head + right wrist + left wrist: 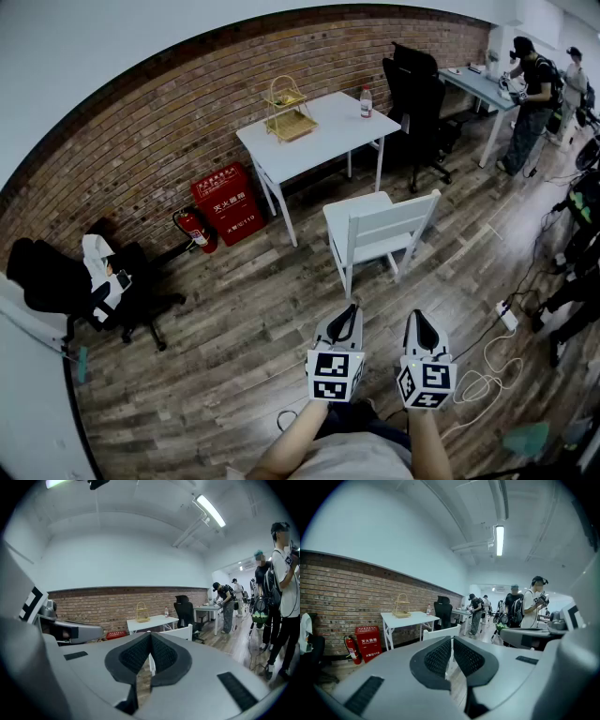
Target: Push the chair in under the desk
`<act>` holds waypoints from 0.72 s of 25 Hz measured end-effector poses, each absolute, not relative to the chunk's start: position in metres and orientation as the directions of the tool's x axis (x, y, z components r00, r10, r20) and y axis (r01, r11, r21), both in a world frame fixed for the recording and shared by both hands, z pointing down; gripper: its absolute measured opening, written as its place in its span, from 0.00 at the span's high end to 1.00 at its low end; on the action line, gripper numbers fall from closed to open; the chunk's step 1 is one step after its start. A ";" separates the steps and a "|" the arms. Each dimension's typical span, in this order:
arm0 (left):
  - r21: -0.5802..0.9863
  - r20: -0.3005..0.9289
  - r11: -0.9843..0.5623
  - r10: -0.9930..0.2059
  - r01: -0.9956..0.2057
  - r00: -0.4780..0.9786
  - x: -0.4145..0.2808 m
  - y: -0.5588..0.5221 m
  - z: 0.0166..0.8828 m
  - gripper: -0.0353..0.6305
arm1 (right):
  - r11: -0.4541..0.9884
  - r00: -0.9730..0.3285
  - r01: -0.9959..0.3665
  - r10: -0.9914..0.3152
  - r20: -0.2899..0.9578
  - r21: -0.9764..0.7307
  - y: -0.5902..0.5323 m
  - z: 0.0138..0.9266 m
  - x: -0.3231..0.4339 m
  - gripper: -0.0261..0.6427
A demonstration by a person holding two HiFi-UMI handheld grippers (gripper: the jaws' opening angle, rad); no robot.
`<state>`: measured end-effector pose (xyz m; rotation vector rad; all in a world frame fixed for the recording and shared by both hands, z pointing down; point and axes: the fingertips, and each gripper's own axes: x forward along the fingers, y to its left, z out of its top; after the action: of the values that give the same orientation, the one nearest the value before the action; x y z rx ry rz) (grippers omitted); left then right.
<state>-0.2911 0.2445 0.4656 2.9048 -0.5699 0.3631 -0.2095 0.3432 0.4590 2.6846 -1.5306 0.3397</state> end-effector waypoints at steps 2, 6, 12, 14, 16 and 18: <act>0.097 0.262 -0.914 -0.357 -0.393 0.896 -0.291 0.243 0.467 0.90 | -0.517 0.494 -0.852 -0.845 0.203 -0.079 0.342 0.459 -0.208 0.94; 0.101 0.264 -0.914 -0.356 -0.393 0.896 -0.288 0.244 0.467 0.90 | -0.516 0.494 -0.853 -0.846 0.200 -0.075 0.342 0.457 -0.206 0.94; 0.106 0.271 -0.918 -0.343 -0.382 0.899 -0.283 0.246 0.467 0.90 | -0.512 0.490 -0.856 -0.848 0.199 -0.074 0.342 0.458 -0.205 0.94; 0.103 0.271 -0.918 -0.344 -0.383 0.899 -0.281 0.247 0.470 0.90 | -0.507 0.486 -0.860 -0.851 0.196 -0.068 0.342 0.458 -0.205 0.94; 0.102 0.274 -0.919 -0.342 -0.380 0.899 -0.278 0.249 0.472 0.90 | -0.503 0.483 -0.862 -0.854 0.194 -0.069 0.342 0.458 -0.203 0.94; 0.103 0.275 -0.919 -0.341 -0.380 0.899 -0.274 0.250 0.470 0.90 | -0.502 0.481 -0.862 -0.855 0.193 -0.074 0.342 0.458 -0.198 0.94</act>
<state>-0.2742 0.2496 0.4700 2.9100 -0.5559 0.3806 -0.1982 0.3424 0.4576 2.6756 -1.5514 0.3187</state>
